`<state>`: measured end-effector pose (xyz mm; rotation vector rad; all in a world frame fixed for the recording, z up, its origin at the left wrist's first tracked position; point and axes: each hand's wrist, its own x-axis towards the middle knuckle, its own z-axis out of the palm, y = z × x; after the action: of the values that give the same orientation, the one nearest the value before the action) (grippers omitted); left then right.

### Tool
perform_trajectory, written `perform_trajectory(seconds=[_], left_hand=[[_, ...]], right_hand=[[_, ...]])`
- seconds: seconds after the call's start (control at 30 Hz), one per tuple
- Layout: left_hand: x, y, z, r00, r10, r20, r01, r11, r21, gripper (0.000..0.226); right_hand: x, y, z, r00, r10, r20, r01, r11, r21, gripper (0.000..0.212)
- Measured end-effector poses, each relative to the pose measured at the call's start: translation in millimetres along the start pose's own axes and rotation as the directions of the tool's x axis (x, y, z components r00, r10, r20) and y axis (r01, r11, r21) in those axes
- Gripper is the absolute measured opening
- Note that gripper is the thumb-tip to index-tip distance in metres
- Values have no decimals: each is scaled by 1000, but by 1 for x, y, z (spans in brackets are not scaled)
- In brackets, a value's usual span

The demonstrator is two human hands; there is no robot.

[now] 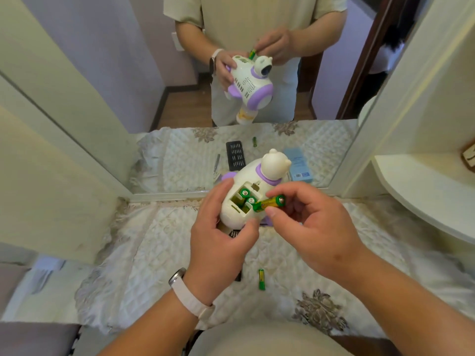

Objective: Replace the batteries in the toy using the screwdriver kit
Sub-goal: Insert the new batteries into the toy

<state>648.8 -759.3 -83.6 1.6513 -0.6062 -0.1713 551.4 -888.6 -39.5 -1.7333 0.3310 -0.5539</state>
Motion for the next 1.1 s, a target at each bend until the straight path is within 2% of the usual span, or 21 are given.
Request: perform_trajectory(seconds=[0.2, 0.3, 0.43, 0.6, 0.83, 0.93, 1.0, 1.07, 1.1], left_hand=[[-1, -1, 8, 997, 73, -10, -72, 993, 97, 66], [2, -2, 10, 993, 114, -25, -110, 986, 127, 66], [7, -4, 8, 983, 178, -37, -166, 963, 210, 66], [12, -5, 4, 981, 185, -61, -164, 954, 253, 66], [16, -14, 6, 987, 151, -59, -129, 951, 282, 67], [20, -15, 7, 988, 144, -54, -123, 951, 284, 67], [24, -17, 7, 989, 139, -48, -121, 954, 276, 68], [25, -19, 7, 990, 134, -50, -116, 957, 267, 69], [26, -20, 6, 990, 129, -54, -111, 959, 260, 69]], right_hand=[[5, 5, -5, 997, -67, 43, 72, 989, -129, 16], [11, 9, -6, 993, -103, 60, 113, 971, -211, 29], [23, 15, -5, 986, -140, 91, 160, 951, -264, 23], [34, 19, 0, 967, -146, 210, 209, 923, -323, 24], [47, 28, 1, 958, -93, 273, 191, 913, -361, 27], [45, 29, -3, 961, -76, 265, 140, 962, -234, 32], [41, 33, -9, 975, -70, 210, 106, 981, -161, 26], [33, 51, -13, 987, 8, 160, 20, 985, -170, 15], [28, 66, -14, 982, 93, 161, -56, 974, -220, 13]])
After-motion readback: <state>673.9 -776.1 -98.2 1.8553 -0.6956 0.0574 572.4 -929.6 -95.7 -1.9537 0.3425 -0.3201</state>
